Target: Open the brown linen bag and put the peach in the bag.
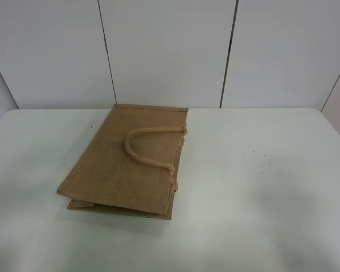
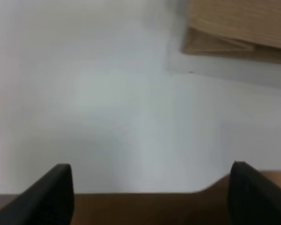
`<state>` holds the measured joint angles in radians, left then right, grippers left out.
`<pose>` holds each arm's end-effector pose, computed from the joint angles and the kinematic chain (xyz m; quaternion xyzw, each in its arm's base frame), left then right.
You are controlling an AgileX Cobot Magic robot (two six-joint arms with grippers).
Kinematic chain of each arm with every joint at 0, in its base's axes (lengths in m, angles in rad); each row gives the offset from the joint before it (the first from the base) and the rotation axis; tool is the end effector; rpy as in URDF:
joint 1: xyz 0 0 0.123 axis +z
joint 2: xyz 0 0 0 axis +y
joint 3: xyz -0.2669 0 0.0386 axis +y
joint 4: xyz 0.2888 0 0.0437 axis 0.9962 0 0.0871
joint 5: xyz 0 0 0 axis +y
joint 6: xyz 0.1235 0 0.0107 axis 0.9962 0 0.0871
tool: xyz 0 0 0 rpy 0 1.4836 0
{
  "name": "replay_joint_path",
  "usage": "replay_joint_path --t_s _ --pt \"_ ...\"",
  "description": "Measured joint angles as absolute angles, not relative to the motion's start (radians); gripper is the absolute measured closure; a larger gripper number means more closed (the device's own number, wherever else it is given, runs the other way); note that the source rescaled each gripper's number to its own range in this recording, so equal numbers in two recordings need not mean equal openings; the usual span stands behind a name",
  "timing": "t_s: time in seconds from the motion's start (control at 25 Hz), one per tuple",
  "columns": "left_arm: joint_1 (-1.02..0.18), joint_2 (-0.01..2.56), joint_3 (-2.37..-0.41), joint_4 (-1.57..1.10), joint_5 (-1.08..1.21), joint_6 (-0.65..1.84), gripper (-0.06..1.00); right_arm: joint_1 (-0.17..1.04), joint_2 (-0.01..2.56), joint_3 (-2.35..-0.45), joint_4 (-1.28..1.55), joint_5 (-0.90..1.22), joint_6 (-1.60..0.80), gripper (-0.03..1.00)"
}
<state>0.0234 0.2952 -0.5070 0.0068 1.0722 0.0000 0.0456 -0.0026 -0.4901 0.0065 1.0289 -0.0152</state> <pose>0.1176 0.0035 0.2544 -0.0104 0.9215 0.0079 0.3882 0.0783 0.0043 0.2821 -0.0258 0.8464 0.0113 0.5318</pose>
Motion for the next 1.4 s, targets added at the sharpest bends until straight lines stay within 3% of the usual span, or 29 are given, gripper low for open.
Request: replay_joint_path --t_s 0.84,1.4 --pt "0.023 0.005 -0.498 0.0 1.054 0.028 0.0 0.046 -0.003 -0.49 0.006 1.029 -0.015 -0.03" --pt "0.023 -0.005 -0.493 0.006 1.054 0.024 0.0 0.046 -0.003 -0.49 0.006 1.029 -0.015 -0.03"
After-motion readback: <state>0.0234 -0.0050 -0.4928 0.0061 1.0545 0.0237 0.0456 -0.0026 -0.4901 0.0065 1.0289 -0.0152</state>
